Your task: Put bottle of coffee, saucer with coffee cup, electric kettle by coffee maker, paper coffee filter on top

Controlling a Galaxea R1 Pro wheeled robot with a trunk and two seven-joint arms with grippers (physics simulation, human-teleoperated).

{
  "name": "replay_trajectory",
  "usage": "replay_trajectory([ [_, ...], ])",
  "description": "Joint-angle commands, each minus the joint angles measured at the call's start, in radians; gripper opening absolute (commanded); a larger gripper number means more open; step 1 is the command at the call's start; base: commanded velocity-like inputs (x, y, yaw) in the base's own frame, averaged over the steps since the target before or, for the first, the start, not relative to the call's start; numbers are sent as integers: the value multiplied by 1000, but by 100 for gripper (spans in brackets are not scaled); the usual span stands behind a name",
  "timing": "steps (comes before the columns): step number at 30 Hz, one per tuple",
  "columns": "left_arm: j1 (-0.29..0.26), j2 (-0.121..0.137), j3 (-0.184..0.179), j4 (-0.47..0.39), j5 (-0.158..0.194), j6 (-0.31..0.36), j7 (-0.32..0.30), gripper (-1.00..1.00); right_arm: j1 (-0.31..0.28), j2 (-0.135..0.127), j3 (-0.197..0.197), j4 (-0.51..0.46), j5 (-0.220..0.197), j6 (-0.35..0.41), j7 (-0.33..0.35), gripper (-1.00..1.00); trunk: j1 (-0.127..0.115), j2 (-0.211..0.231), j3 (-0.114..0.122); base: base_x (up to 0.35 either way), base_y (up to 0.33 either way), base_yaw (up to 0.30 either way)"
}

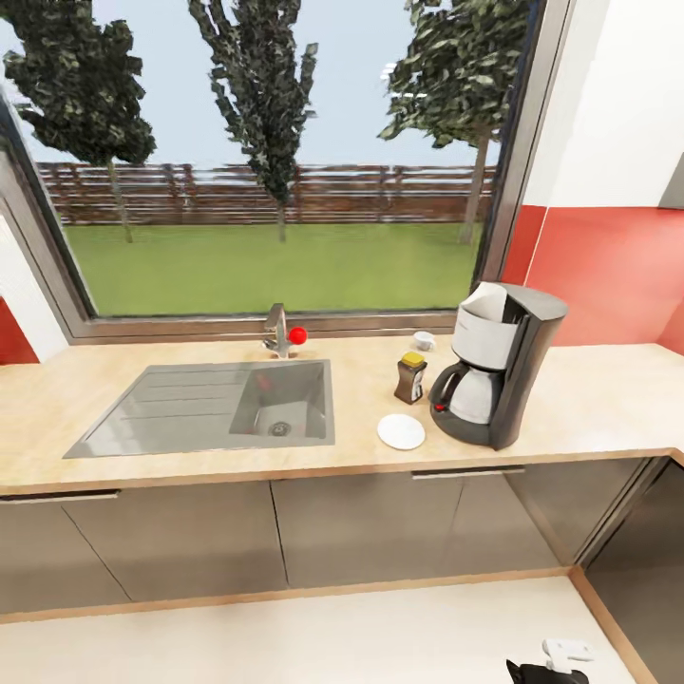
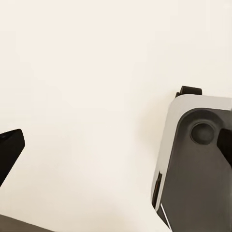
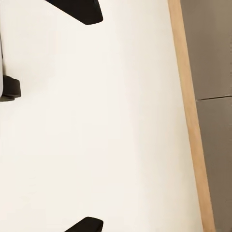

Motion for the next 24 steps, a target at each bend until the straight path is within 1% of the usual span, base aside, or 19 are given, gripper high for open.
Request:
replay_trajectory([
  [1,-1,0,-9,0,9,-9,3,100,-1,0,-8,1,-1,-3,6,100,1,-2,-2,0,0,256],
  [3,-1,-1,-9,3,9,-33,3,100,-1,0,-8,2,-1,-3,6,100,1,-2,-2,0,0,266],
  [6,-1,-1,-9,4,9,-46,3,100,-1,0,-8,2,0,-3,6,100,1,-2,-2,0,0,273],
  [17,-1,-1,-9,5,9,-54,3,100,-1,2,-7,3,0,-3,6,100,1,-2,-2,0,4,277],
  [20,-1,-1,-9,4,9,-54,3,100,-1,3,-6,3,1,-2,6,100,1,-2,-2,0,151,277],
  [24,-1,0,-8,4,9,-54,3,100,-1,3,-6,3,2,-2,6,100,1,-2,-2,9,252,277],
])
